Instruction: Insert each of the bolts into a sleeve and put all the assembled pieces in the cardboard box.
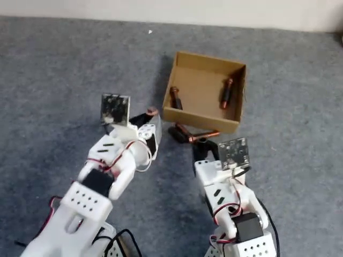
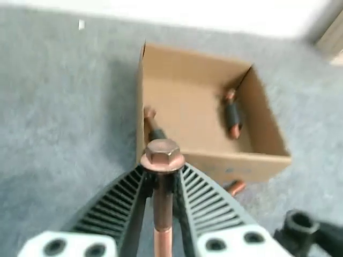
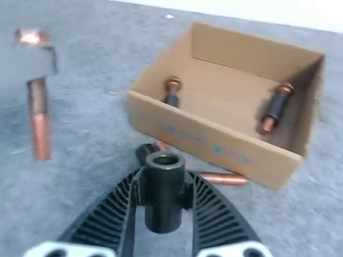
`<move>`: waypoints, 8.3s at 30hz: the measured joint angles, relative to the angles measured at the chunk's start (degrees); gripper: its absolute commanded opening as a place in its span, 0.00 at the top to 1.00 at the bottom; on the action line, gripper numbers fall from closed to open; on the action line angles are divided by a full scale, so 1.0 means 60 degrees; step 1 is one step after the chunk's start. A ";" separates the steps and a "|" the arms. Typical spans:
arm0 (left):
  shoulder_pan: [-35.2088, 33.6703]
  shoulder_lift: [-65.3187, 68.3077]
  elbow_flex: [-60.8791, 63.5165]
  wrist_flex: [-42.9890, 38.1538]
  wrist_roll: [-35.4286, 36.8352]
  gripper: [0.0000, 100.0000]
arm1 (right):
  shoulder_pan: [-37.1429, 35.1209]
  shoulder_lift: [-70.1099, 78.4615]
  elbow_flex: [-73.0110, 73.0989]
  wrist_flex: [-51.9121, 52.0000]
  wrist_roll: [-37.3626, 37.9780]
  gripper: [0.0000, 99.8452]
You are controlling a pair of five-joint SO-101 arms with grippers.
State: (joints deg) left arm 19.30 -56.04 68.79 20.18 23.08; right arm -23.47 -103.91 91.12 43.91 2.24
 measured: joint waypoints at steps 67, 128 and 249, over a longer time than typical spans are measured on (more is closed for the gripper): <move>0.2491 -0.3912 0.1011 -0.2535 -0.1758 0.99 | -0.1568 -0.0088 0.0762 -0.4176 0.0454 0.99; 0.1626 -0.4161 0.1582 0.0806 -0.2842 0.79 | -0.1612 -0.0073 0.0762 -0.4132 0.0469 0.99; -0.4601 -0.7678 0.4513 0.3678 -0.3136 0.98 | -0.1114 1.3421 -1.0476 0.3077 0.1978 0.89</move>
State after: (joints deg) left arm -8.31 -102.11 95.87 42.24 4.26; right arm -30.15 -23.38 28.26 62.37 14.11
